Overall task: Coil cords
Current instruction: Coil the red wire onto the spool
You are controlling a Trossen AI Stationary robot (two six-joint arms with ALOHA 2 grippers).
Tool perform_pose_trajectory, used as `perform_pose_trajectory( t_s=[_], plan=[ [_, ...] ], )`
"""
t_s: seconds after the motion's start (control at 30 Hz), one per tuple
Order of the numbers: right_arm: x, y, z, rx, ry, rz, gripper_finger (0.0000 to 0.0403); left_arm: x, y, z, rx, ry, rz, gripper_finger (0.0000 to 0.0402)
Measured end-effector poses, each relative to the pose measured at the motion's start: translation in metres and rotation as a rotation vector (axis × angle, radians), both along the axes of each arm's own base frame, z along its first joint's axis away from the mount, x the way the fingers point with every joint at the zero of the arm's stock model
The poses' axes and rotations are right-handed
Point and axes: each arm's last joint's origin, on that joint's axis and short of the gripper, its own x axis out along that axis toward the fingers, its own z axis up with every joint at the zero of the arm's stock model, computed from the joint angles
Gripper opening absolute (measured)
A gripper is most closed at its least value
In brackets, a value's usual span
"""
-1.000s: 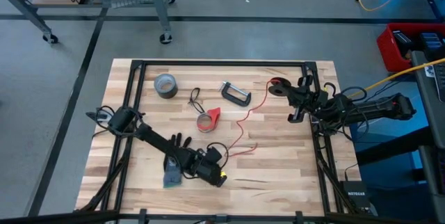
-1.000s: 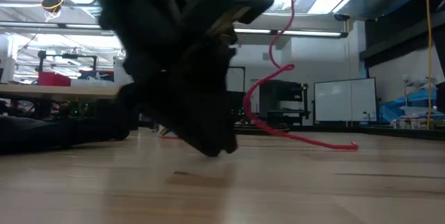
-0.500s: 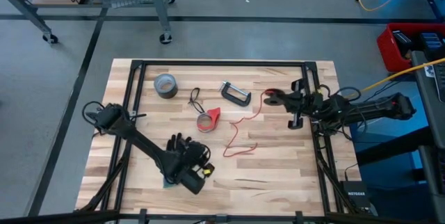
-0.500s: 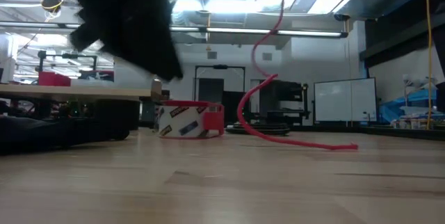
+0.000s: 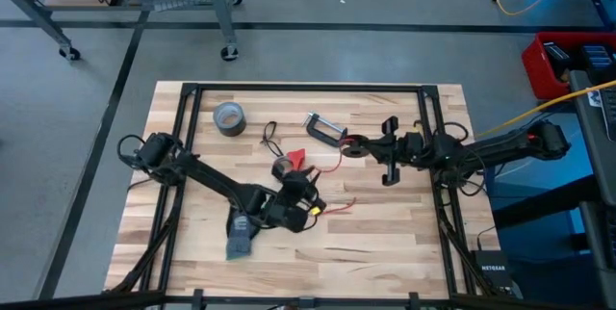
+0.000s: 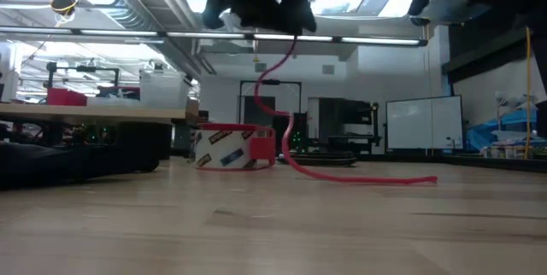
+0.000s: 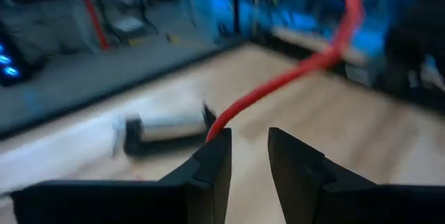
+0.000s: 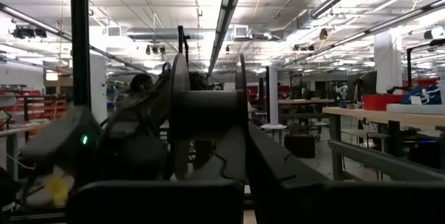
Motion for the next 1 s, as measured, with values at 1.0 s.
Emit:
perform_pose_trajectory(
  t_s=[1.0],
  plan=[
    [0.018,0.001,-0.007,-0.031,0.111,-0.01,0.0005,-0.016,0.003,0.005,0.153,0.002,-0.186,0.0088]
  ],
)
